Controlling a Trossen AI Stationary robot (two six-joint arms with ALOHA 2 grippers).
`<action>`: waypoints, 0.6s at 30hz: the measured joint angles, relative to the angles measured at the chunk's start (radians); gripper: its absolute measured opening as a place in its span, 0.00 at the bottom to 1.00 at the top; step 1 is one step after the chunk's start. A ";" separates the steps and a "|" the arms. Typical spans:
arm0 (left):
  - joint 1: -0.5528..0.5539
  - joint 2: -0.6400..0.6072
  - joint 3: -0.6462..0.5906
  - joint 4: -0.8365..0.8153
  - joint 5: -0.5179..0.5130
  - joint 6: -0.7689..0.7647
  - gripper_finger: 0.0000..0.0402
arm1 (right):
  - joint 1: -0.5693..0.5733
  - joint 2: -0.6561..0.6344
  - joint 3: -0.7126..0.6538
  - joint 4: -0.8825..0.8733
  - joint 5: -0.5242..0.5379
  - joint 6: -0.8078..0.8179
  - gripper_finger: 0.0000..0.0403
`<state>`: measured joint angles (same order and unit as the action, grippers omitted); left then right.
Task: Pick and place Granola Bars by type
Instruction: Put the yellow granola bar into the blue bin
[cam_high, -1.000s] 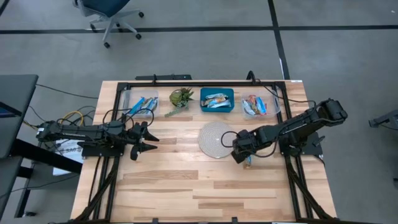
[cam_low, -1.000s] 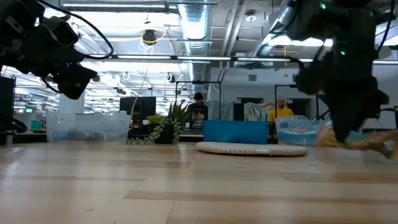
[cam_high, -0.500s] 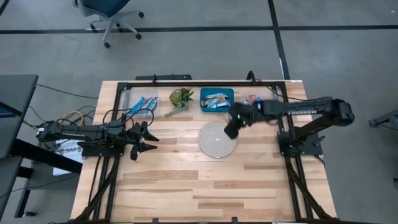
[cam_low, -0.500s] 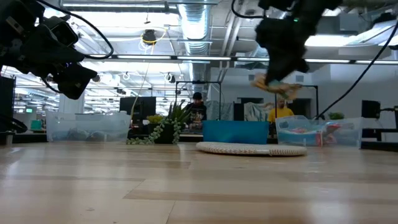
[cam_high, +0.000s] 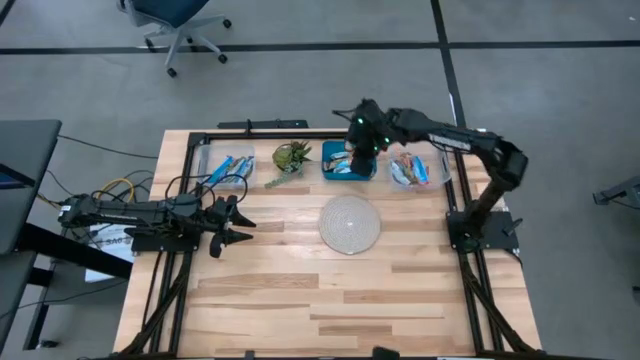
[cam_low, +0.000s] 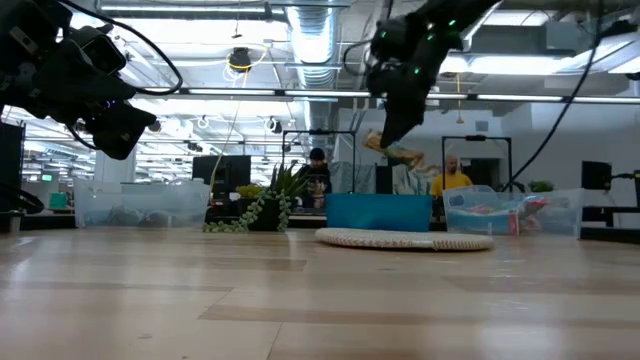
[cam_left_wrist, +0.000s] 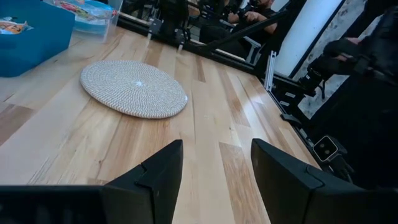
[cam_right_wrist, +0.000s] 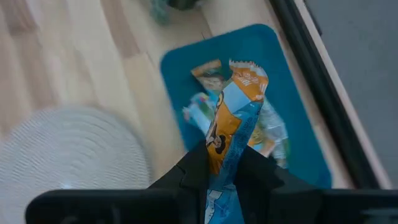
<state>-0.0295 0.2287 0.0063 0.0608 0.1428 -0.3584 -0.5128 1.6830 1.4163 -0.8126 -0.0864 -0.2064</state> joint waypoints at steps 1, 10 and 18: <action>0.000 0.000 0.000 0.000 0.000 0.000 0.46 | -0.014 0.026 0.026 -0.024 -0.005 -0.044 0.14; 0.000 0.000 0.000 0.000 0.000 0.000 0.46 | -0.083 0.156 0.160 -0.110 -0.020 -0.361 0.14; 0.000 0.000 0.000 0.000 0.000 0.000 0.46 | -0.090 0.157 0.163 -0.096 -0.023 -0.423 0.14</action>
<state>-0.0292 0.2290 0.0063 0.0608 0.1425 -0.3584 -0.6029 1.8397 1.5789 -0.9086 -0.1092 -0.6296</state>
